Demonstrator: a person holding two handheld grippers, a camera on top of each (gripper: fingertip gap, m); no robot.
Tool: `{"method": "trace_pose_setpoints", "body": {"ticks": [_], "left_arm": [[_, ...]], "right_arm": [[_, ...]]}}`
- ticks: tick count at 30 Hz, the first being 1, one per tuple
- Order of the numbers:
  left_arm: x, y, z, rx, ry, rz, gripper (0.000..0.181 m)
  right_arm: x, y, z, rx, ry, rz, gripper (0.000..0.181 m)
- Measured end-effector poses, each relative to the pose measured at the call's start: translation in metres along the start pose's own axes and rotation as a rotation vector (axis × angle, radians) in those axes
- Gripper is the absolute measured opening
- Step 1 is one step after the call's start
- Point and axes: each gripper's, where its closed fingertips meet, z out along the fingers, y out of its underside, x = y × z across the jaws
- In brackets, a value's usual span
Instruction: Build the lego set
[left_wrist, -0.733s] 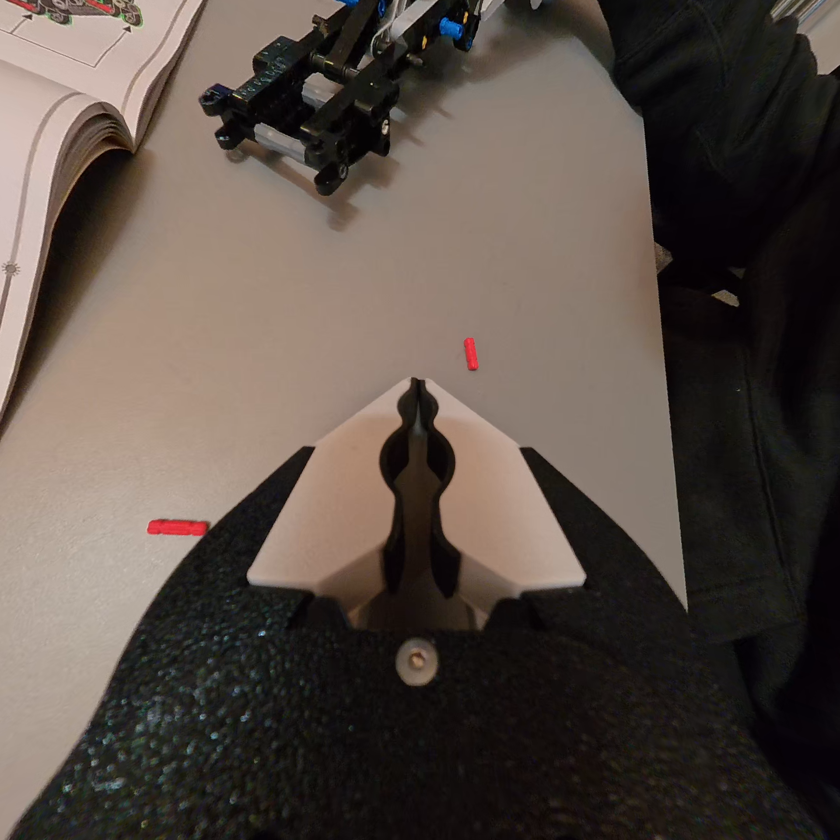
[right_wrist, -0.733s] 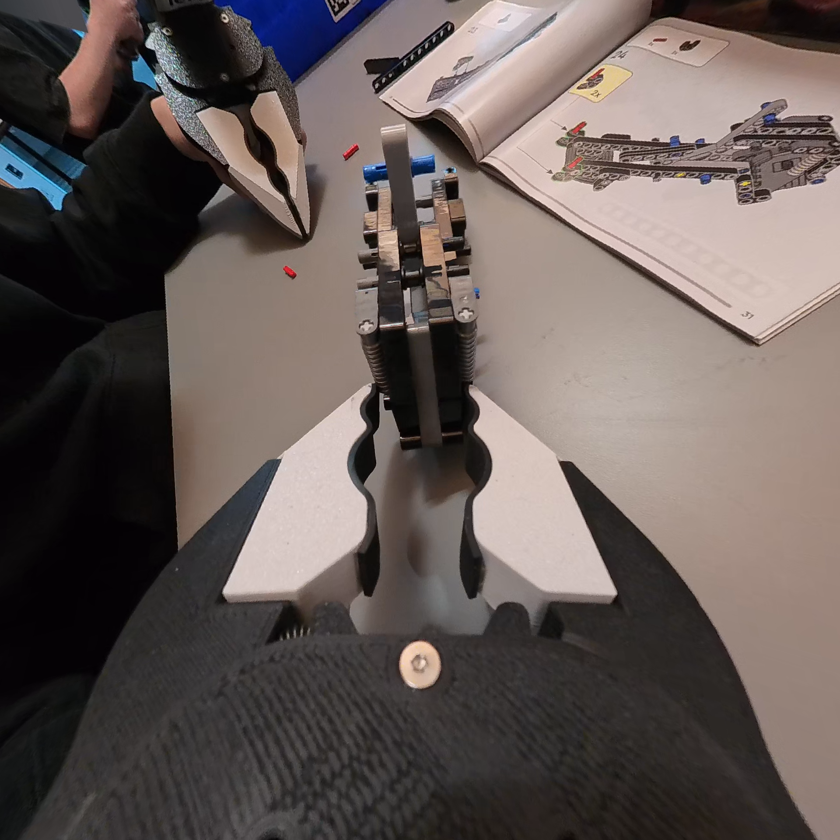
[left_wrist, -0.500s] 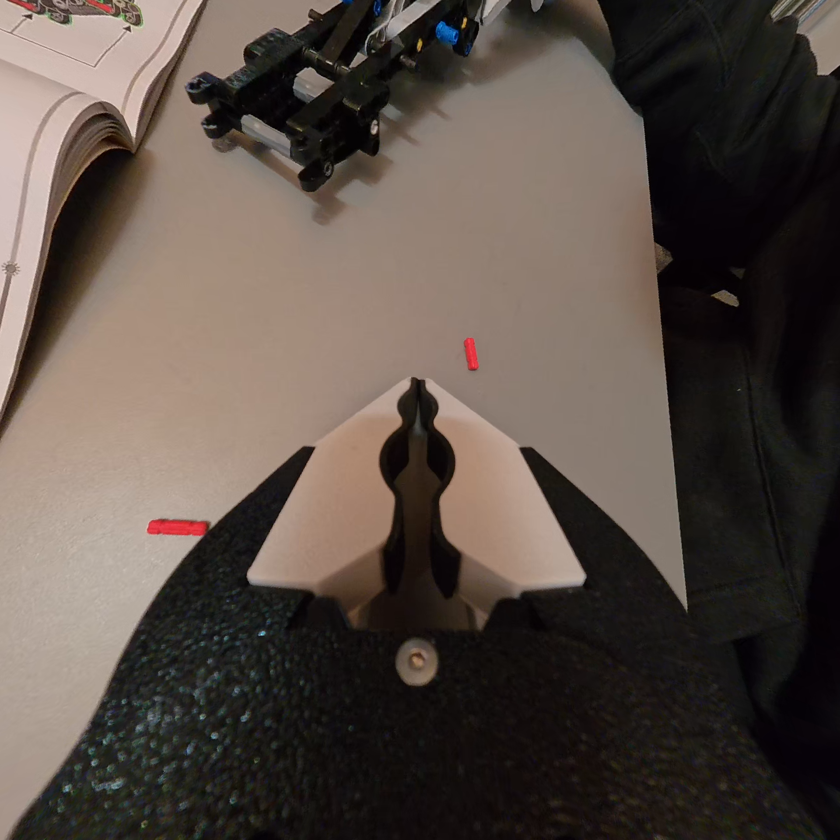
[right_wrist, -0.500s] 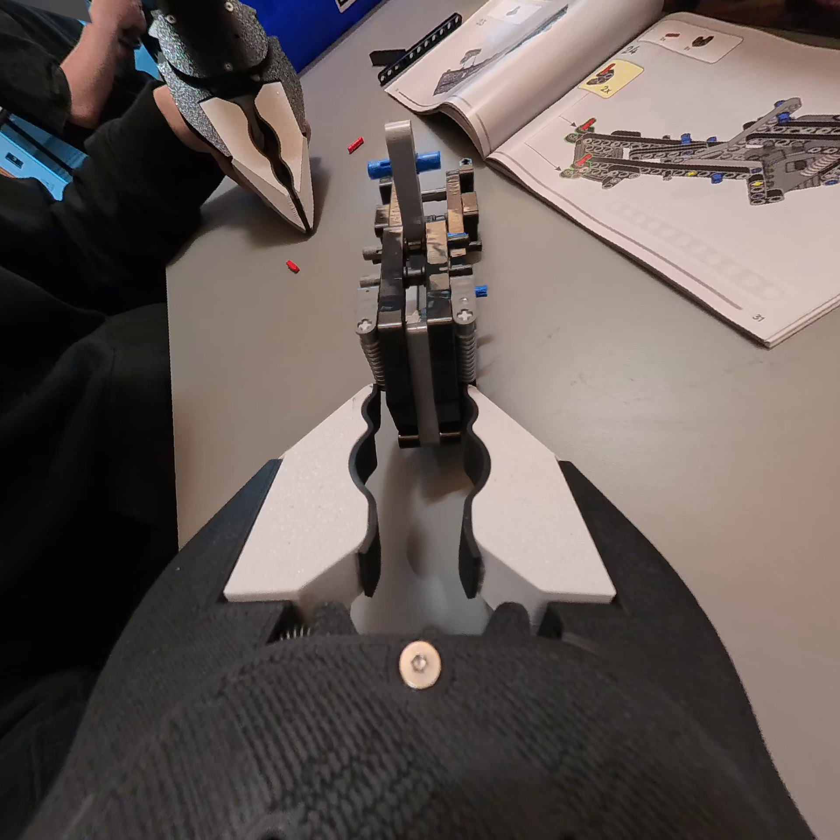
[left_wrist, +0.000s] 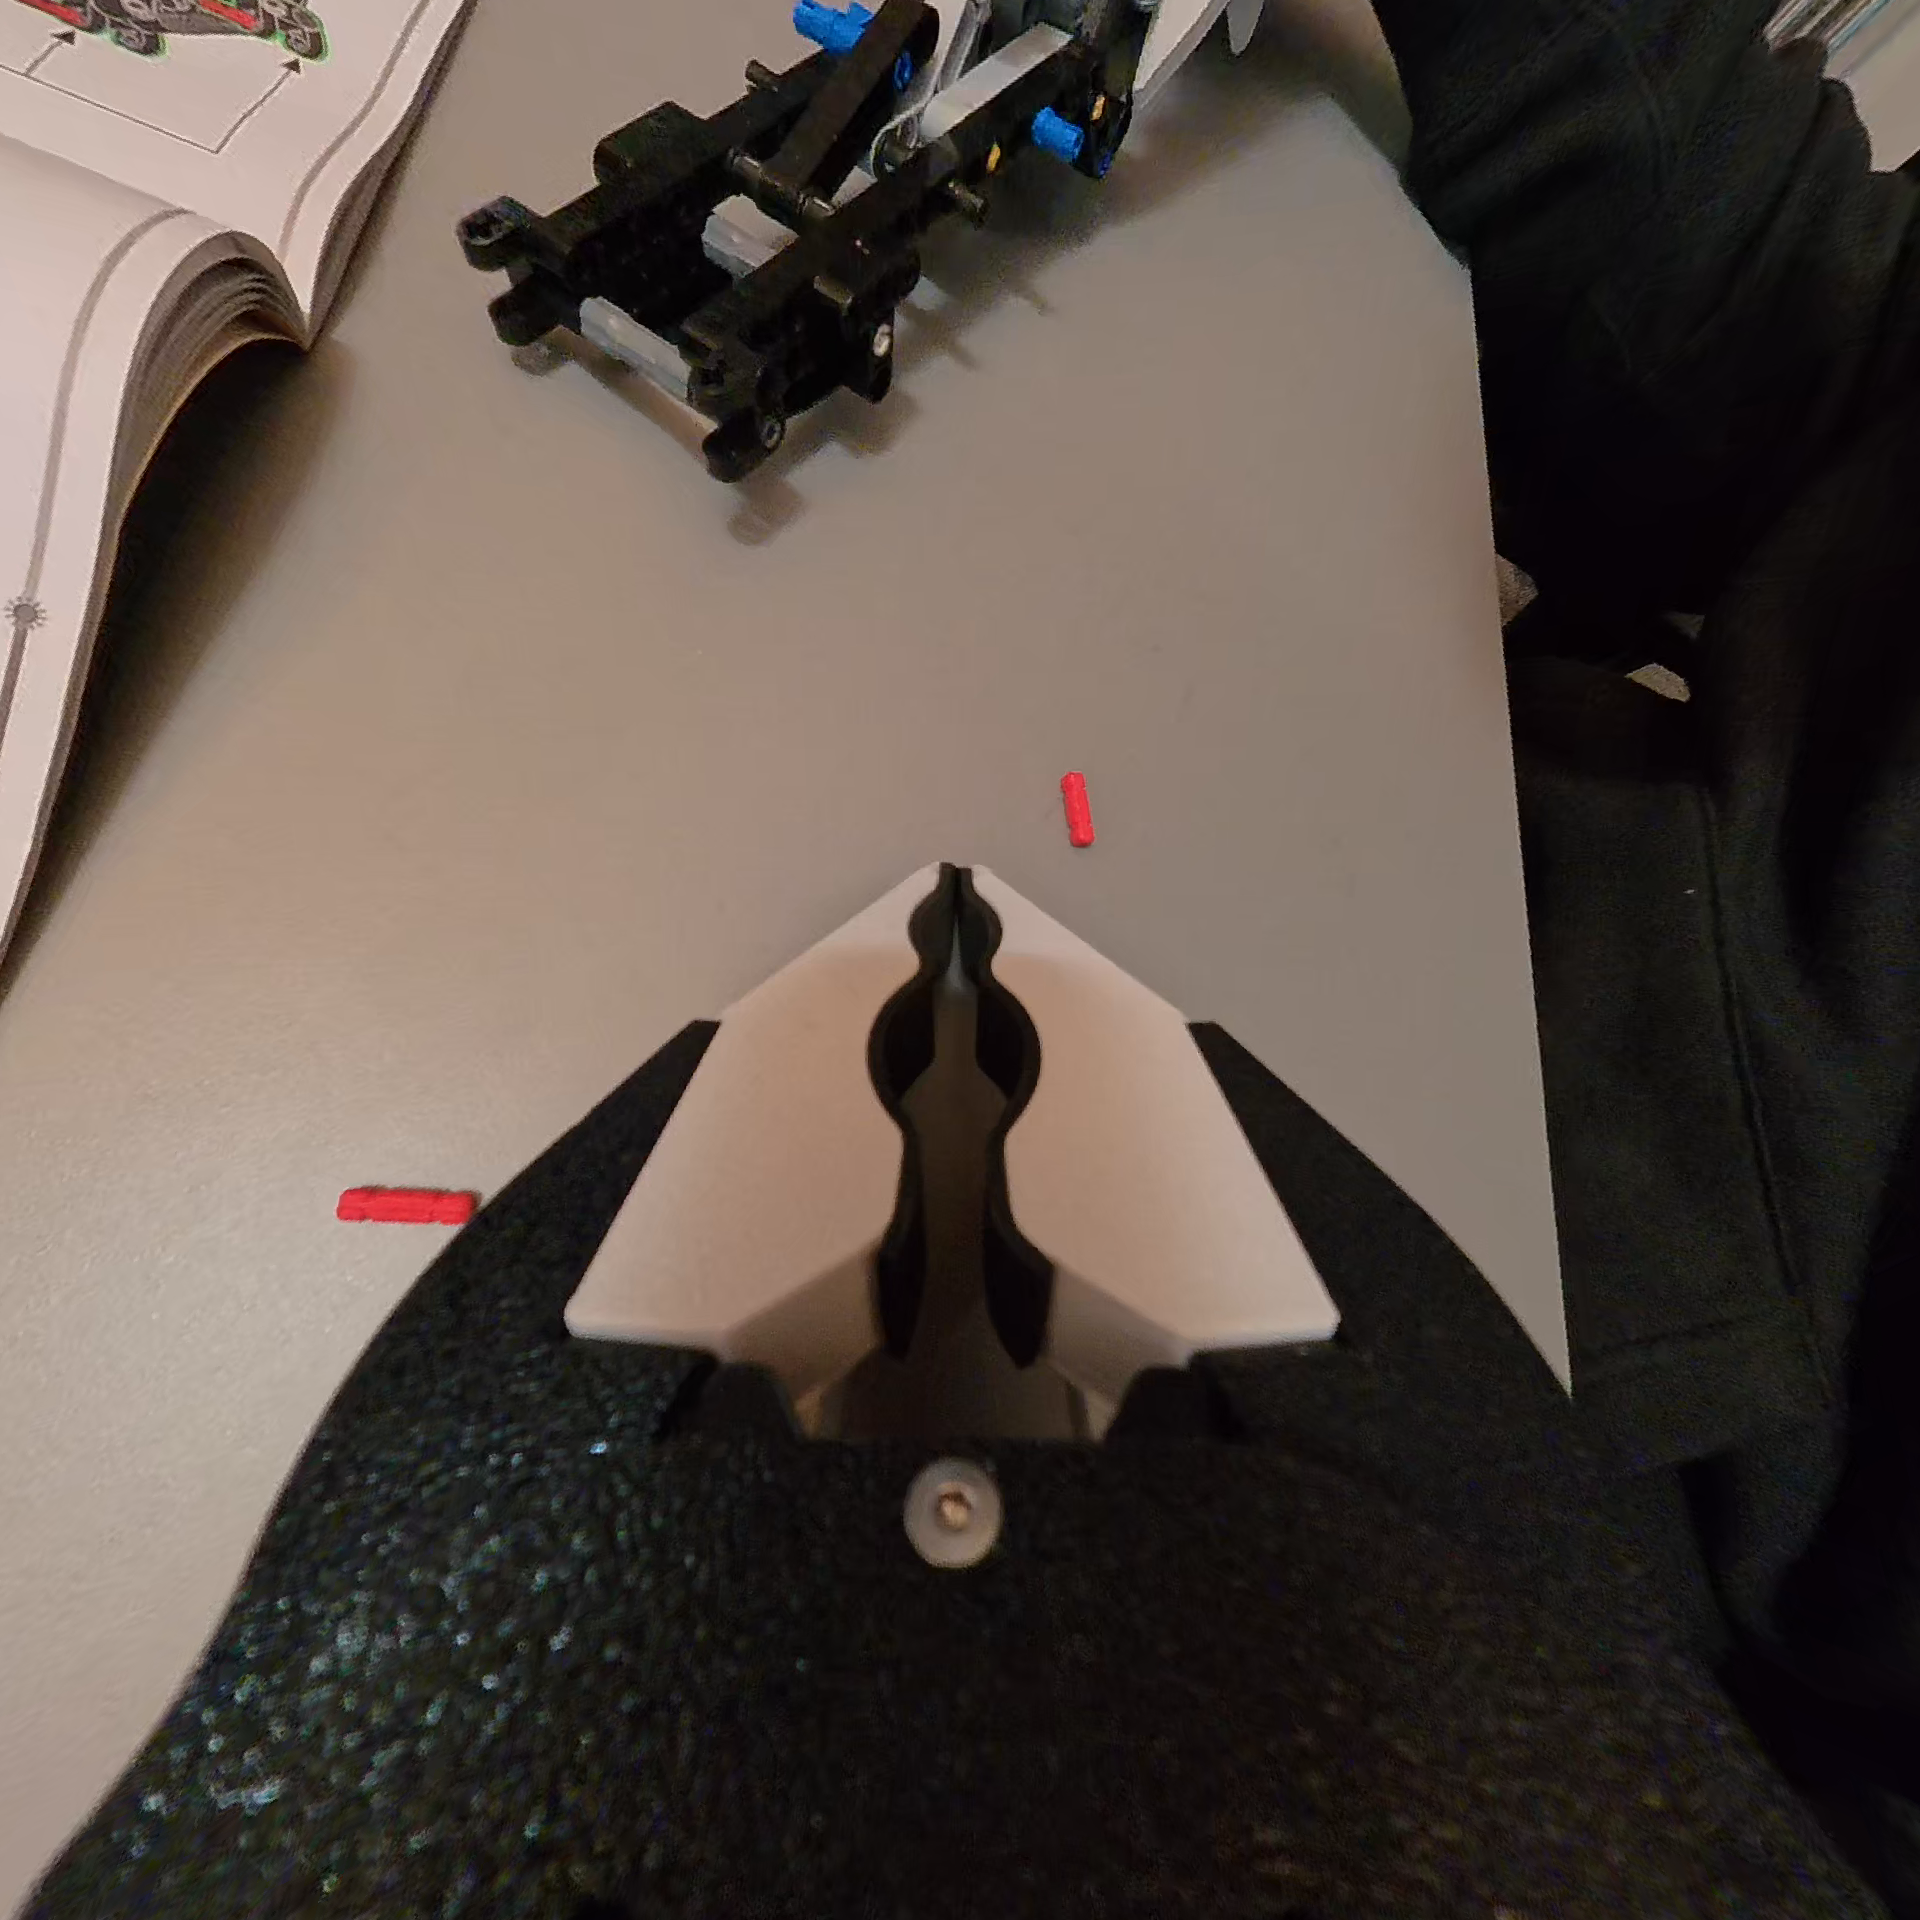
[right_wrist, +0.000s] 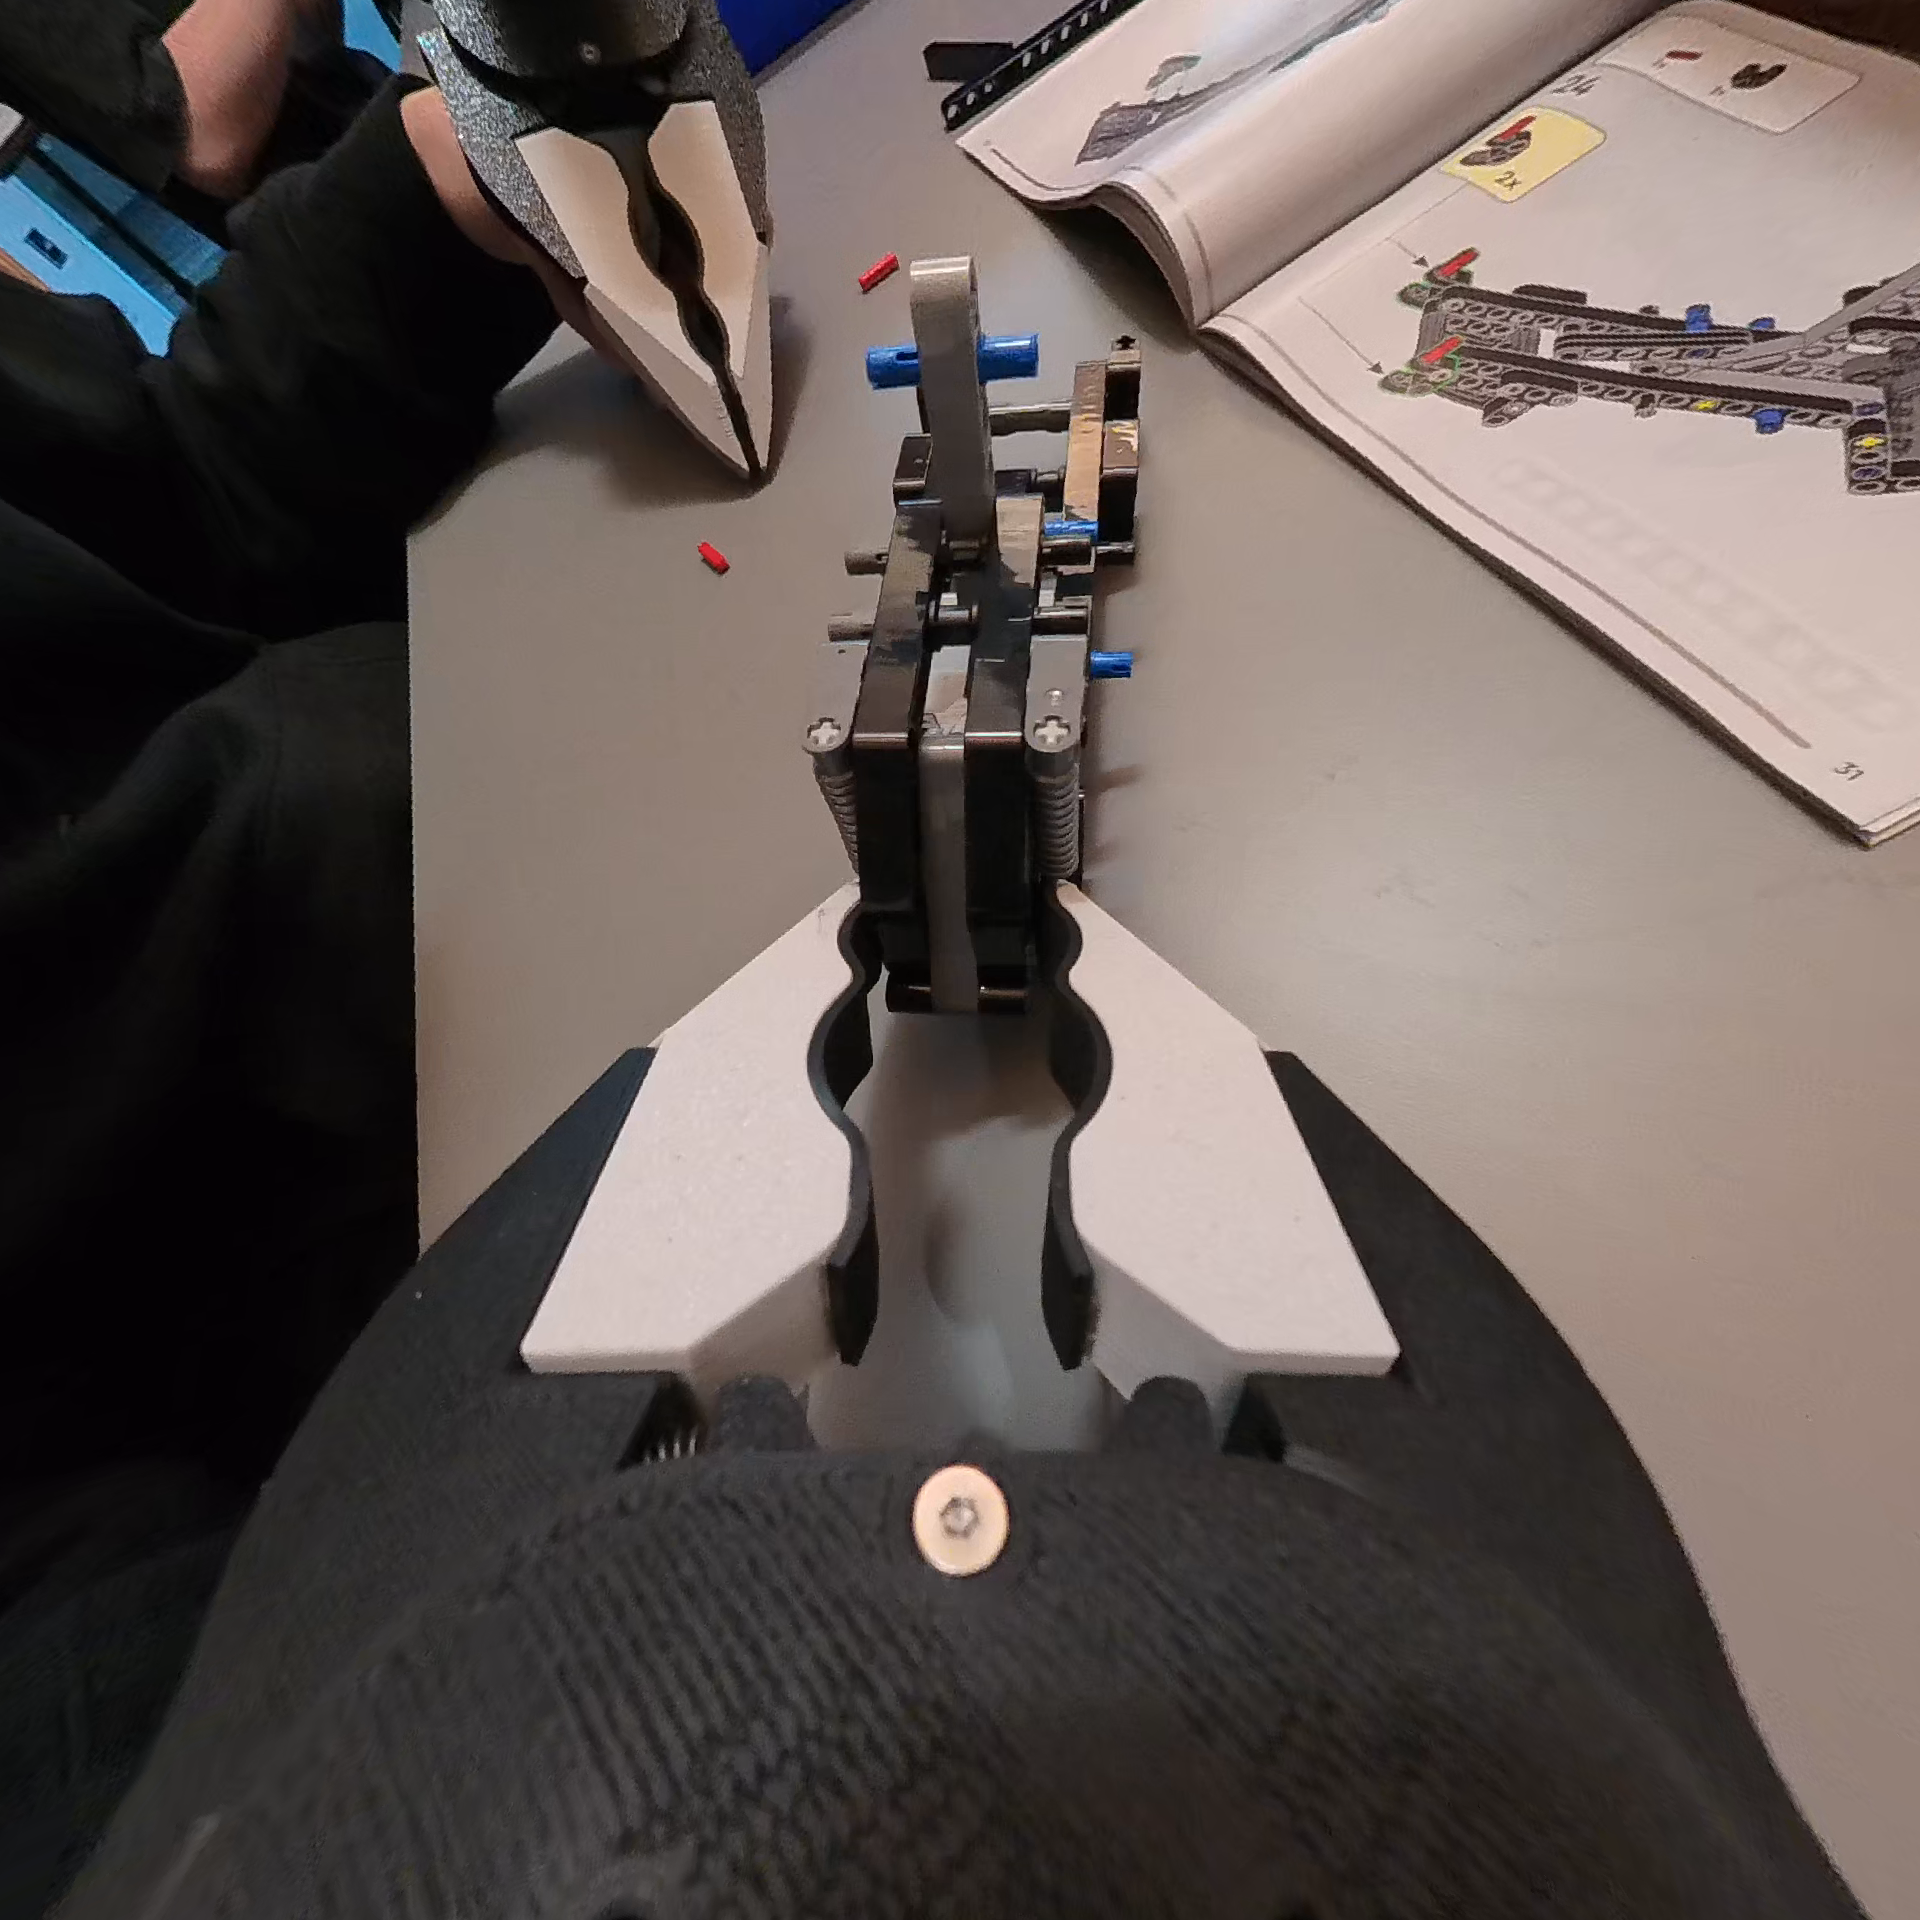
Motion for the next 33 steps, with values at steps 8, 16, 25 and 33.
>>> {"method": "trace_pose_setpoints", "body": {"ticks": [8,16,25,33], "left_arm": [[0.0,0.0,0.0,0.0,0.001,-0.001,0.0],[0.0,0.0,0.0,0.0,0.001,0.0,0.0],[0.0,0.0,0.0,-0.003,-0.013,0.017,0.0],[0.007,0.002,0.001,-0.011,-0.007,0.076,0.002]], "right_arm": [[0.001,0.0,0.0,0.0,0.017,-0.011,0.028],[0.014,-0.002,-0.013,0.028,0.15,-0.116,0.026],[0.015,0.0,-0.015,0.012,0.187,-0.155,0.031],[0.008,-0.012,-0.057,0.003,0.369,-0.185,0.051]]}}
